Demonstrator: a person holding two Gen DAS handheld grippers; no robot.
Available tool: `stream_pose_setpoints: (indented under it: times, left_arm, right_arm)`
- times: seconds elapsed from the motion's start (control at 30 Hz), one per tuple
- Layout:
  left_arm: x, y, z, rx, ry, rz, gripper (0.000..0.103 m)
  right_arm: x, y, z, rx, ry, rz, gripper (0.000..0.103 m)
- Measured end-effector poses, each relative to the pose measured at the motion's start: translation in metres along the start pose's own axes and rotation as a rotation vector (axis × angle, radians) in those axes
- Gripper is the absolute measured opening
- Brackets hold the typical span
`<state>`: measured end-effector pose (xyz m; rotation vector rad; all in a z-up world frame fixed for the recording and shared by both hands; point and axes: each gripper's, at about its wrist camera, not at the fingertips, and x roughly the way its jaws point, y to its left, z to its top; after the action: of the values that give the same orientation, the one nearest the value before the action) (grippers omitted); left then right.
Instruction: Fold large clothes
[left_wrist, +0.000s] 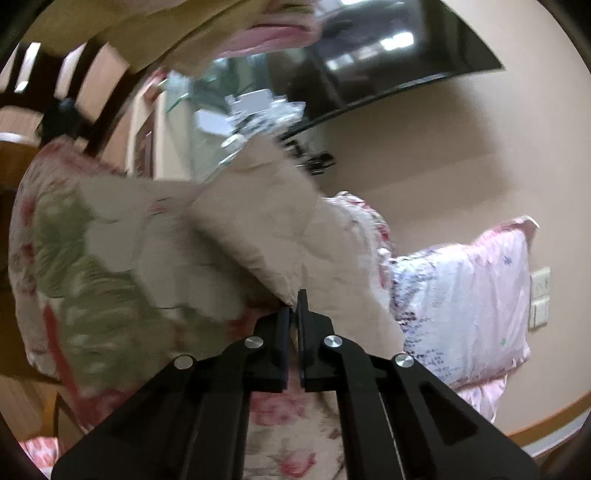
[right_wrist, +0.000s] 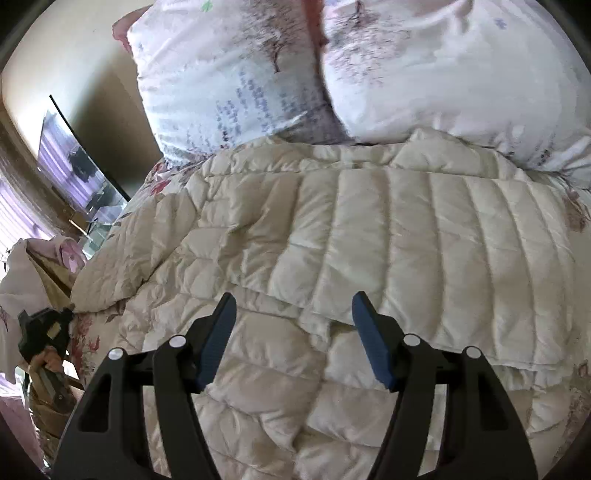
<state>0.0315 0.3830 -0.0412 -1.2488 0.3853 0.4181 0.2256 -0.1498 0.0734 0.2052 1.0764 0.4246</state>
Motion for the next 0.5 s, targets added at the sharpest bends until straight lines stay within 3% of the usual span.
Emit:
stream_pose_setpoints:
  times: [0.13,0.27,0.4,0.5]
  left_arm:
    - [-0.005,-0.056,-0.009,0.141,-0.008,-0.097,0.001]
    - [0.001,-0.129,-0.041,0.304,0.055,-0.252,0.001]
    - [0.021,-0.193,-0.101,0.455,0.197,-0.395,0.001]
    - [0.042,-0.234,-0.167,0.569,0.355,-0.492,0.001]
  right_arm:
    - [-0.011,-0.011,-0.003,0.009,-0.023,-0.023,0.066]
    - [-0.021,-0.020,-0.006,0.016,-0.047,-0.034,0.066]
    - [-0.027,-0.028,-0.009,0.028,-0.061,-0.053,0.066]
    - [-0.028,-0.037,-0.011,0.044,-0.061,-0.068,0.066]
